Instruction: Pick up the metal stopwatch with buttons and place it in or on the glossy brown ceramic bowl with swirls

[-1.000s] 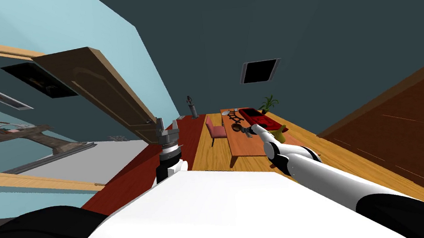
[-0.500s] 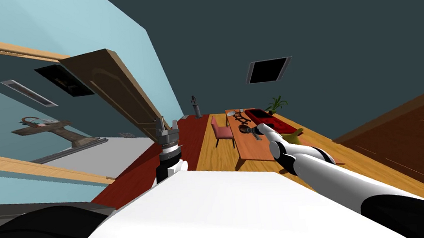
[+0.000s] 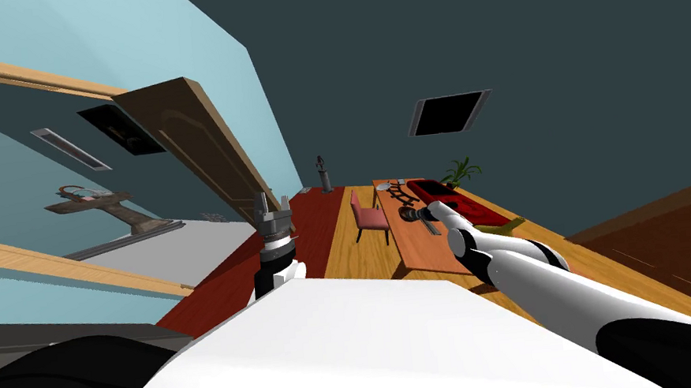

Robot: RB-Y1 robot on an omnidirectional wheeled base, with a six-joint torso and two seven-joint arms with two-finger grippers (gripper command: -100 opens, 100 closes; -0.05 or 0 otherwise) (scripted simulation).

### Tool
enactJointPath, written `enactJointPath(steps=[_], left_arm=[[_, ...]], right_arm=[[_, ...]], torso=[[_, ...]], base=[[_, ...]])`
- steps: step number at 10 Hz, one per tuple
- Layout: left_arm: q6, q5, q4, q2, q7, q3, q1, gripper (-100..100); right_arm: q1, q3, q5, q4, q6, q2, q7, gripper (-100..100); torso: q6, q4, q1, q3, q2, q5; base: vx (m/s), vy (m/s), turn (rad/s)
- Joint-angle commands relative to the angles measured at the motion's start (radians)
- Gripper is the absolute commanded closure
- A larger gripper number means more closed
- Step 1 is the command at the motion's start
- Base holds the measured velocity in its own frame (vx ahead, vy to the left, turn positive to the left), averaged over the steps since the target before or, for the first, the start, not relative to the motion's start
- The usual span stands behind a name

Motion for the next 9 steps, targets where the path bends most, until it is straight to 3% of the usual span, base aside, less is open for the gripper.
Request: enactJointPath(steps=[1, 3, 4, 5, 6, 9], left_arm=[[0.0, 0.0, 0.0, 0.0, 0.0, 0.0, 0.0, 0], [0.0, 0.0, 0.0, 0.0, 0.0, 0.0, 0.0, 0], [0.0, 0.0, 0.0, 0.0, 0.0, 0.0, 0.0, 0], [0.0, 0.0, 0.0, 0.0, 0.0, 0.0, 0.0, 0], [0.0, 0.0, 0.0, 0.0, 0.0, 0.0, 0.0, 0], [0.0, 0.0, 0.0, 0.0, 0.0, 0.0, 0.0, 0]], right_arm=[[0.006, -0.008, -0.012, 0.019, 0.029, -0.032, 0.013, 100], [0.018, -0.017, -0.024, 0.028, 0.058, -0.069, 0.032, 100], [0.018, -0.017, -0.024, 0.07, 0.058, -0.069, 0.032, 100], [0.018, -0.017, -0.024, 0.041, 0.058, -0.069, 0.032, 100], [0.024, -0.025, -0.034, 0.029, 0.077, -0.1, 0.056, 100], [0.026, -0.027, -0.037, 0.028, 0.081, -0.11, 0.064, 100]], torso=[[0.0, 0.0, 0.0, 0.0, 0.0, 0.0], [0.001, 0.0, -0.004, -0.002, -0.004, 0.0], [0.001, -0.001, -0.005, -0.004, -0.007, 0.0], [0.001, -0.002, -0.007, -0.004, -0.006, -0.002], [0.001, -0.001, -0.008, -0.001, -0.001, -0.002], [0.001, -0.001, -0.011, -0.002, -0.004, -0.002]], base=[[0.127, 0.091, 0.062], [0.162, 0.026, 0.03], [0.156, -0.007, 0.009], [0.056, -0.014, -0.006], [0.143, -0.026, -0.004], [0.117, -0.036, -0.01]])
